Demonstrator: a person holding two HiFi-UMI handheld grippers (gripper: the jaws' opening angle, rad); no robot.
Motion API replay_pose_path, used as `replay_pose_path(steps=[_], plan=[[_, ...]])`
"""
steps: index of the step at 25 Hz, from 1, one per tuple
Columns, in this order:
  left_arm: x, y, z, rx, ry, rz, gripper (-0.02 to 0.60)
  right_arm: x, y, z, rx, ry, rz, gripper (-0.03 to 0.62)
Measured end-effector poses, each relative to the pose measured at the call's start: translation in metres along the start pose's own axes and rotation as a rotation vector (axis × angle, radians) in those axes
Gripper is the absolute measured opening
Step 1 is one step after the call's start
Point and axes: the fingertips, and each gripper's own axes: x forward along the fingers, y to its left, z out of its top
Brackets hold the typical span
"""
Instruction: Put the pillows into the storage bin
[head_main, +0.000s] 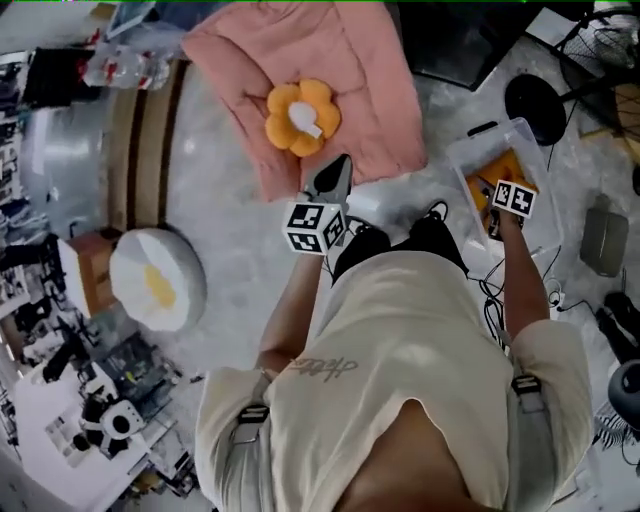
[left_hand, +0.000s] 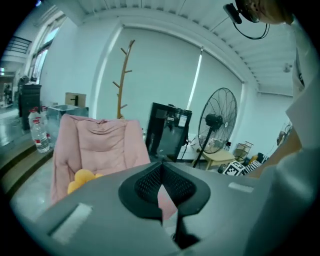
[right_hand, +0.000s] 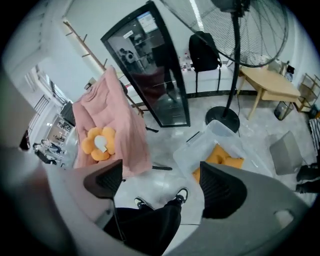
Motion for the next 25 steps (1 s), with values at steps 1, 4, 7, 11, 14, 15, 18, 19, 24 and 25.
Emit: replay_pose_path(steps=[1,4,7,11,14,15,18,19,24,25], plan=[[-0.013,0.016,-0.003,-0.01,-0.014,0.03,0.017,0.004,0.019,0.005,-0.032,0.001,0.012,0.483],[-0.047,0.064,-0.012,-0.048,-0.062,0.111,0.017,0.02,0.073,0.019,-0.126,0.001,0.043,0.483],[-0.083,0.106,-0.022,-0.08,-0.1,0.17,0.017,0.033,0.127,0.024,-0.19,-0.007,0.066,0.483],[-0.134,0.151,-0.034,-0.118,-0.134,0.234,0.017,0.043,0.202,0.026,-0.273,-0.01,0.101,0.483],[-0.169,0.179,-0.044,-0.149,-0.16,0.287,0.017,0.052,0.253,0.025,-0.338,0.003,0.125,0.483],[-0.181,0.187,-0.048,-0.16,-0.168,0.304,0.017,0.056,0.269,0.024,-0.359,0.009,0.133,0.483],[-0.21,0.21,-0.061,-0.19,-0.185,0.352,0.016,0.068,0.318,0.02,-0.427,0.026,0.165,0.483],[-0.217,0.217,-0.065,-0.199,-0.19,0.365,0.017,0.072,0.333,0.018,-0.449,0.034,0.175,0.483],[-0.248,0.24,-0.082,-0.254,-0.212,0.439,0.015,0.083,0.395,0.008,-0.56,0.085,0.212,0.483],[-0.253,0.244,-0.085,-0.267,-0.214,0.457,0.017,0.085,0.406,0.007,-0.58,0.097,0.222,0.483]])
